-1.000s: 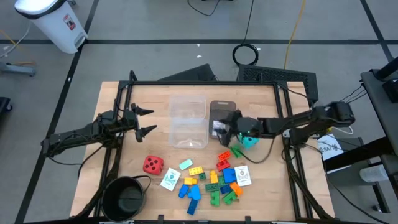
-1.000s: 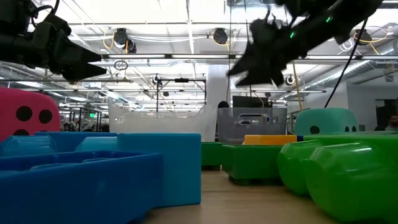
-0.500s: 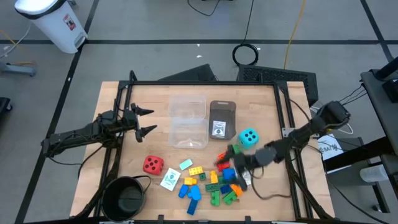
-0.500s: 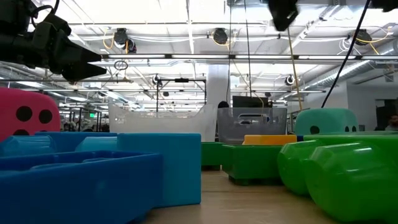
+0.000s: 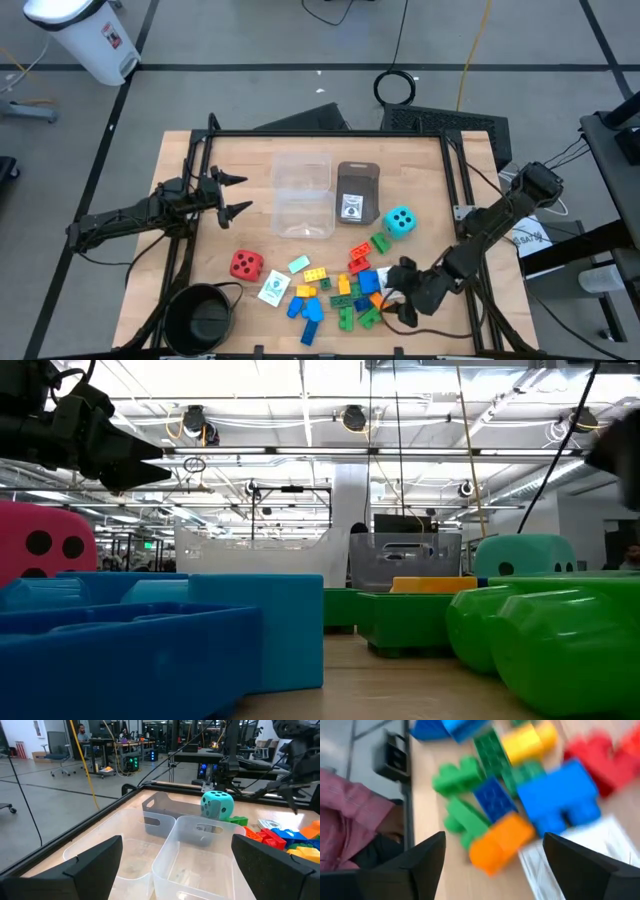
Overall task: Pick & Place Toys
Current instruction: Put the brown deck of cards into the black bin
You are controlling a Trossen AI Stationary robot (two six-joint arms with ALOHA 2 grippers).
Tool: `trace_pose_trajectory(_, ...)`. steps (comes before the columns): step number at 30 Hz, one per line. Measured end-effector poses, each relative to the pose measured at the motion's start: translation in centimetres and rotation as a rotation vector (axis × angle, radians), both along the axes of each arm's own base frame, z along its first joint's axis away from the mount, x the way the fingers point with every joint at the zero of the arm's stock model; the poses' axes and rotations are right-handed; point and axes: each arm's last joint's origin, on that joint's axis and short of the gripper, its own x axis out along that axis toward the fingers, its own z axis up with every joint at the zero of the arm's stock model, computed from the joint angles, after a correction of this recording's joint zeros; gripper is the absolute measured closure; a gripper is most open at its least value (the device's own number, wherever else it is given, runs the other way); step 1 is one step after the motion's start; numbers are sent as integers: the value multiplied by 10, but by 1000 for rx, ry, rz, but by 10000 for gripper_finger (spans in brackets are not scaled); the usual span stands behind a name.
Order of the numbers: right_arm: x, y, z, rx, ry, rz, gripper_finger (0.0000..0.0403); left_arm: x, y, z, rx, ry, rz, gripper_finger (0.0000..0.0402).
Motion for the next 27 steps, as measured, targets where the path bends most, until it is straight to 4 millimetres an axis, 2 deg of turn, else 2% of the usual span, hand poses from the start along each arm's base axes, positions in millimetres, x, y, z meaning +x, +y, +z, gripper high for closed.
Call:
trace_pose_trajectory(6, -14, -7, -25, 43, 95, -37, 117, 0, 0, 0, 0, 0, 0, 23)
trace_pose_trajectory(10, -25, -17, -38, 32, 251, -47, 124, 0, 0, 0, 0, 0, 0, 23)
trace_pose_trajectory(13, -36, -30, -45, -15, 458, -107, 132, 0, 0, 0, 0, 0, 0, 23)
trace_pose_trajectory(19, -54, -58, -39, -106, 693, -262, 156, 0, 0, 0, 0, 0, 1, 23)
trace_pose_trajectory(27, -60, -74, -23, -109, 614, -341, 187, 0, 0, 0, 0, 0, 1, 23)
